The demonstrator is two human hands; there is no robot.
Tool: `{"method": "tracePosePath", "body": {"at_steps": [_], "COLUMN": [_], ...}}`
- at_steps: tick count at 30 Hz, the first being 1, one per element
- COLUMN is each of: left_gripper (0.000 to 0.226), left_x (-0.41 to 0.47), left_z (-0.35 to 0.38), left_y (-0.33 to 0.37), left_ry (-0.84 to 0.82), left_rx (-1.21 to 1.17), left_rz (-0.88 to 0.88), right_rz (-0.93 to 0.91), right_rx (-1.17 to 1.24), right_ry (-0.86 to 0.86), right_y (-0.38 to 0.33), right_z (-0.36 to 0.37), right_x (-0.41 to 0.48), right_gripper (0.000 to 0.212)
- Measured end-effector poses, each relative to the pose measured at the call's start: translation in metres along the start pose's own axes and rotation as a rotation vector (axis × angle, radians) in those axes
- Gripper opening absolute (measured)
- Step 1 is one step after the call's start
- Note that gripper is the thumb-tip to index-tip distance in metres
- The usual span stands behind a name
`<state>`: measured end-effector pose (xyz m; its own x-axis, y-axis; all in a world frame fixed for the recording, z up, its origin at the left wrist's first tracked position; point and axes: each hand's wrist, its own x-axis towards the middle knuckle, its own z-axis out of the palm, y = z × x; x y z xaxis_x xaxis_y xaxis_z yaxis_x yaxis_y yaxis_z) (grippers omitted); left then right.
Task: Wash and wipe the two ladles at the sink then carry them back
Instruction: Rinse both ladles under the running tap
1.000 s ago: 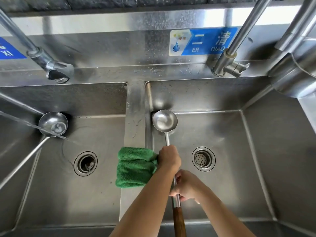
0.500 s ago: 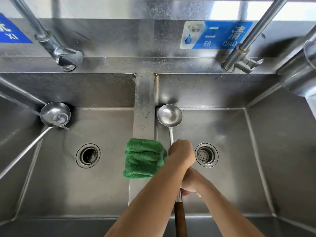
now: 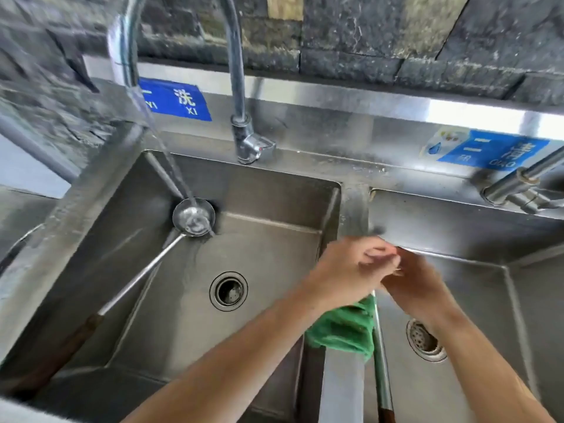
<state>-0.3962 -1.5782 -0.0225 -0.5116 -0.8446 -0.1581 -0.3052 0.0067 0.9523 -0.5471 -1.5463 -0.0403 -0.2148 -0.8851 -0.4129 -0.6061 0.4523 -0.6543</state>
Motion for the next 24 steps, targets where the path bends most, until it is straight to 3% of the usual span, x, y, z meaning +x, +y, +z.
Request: {"method": "tracePosePath", "body": {"at_steps": [3,7,8,10,14,15,18,20,24], "left_gripper": [0.025,0.024,0.025,0.028,0.036,0.037,0.037,0.037,0.034], "left_x": [-0.018,-0.063,-0.077,-0.101,-0.135,-0.141,-0.151,-0.151,-0.143], "left_z": [-0.078,-0.172,-0.191,-0.225,-0.285,-0.295,-0.312,-0.315,-0.316], "left_y": [-0.037,-0.102,-0.118,-0.142,-0.192,-0.202,-0.232,-0.251,-0.280], "left_ry": [0.126,0.219,0.216,0.216,0.236,0.240,0.250,0.241,0.240], "left_rx": [0.142,0.316,0.371,0.449,0.532,0.553,0.562,0.498,0.355], "left_rz": [-0.140,-0.417,-0.475,-0.592,-0.795,-0.819,-0.849,-0.855,-0.880], "right_rz": [-0.043,-0.018,-0.014,0.042,0.186,0.209,0.277,0.326,0.419], "right_rx": [0.134,0.133,0.117,0.130,0.242,0.265,0.364,0.420,0.458], "right_ry": [-0.143,-0.355,-0.390,-0.469,-0.614,-0.630,-0.609,-0.583,-0.488], "right_y": [-0.051,-0.100,-0.109,-0.122,-0.152,-0.161,-0.186,-0.201,-0.215], "right_z": [0.041,0.129,0.152,0.197,0.297,0.319,0.379,0.411,0.457], "right_x": [0.004,0.014,0.017,0.022,0.035,0.036,0.039,0.042,0.056], "right_gripper": [0.018,0.038,0.033,0.018,0.029,0.018,0.021,0.008,0.020]}}
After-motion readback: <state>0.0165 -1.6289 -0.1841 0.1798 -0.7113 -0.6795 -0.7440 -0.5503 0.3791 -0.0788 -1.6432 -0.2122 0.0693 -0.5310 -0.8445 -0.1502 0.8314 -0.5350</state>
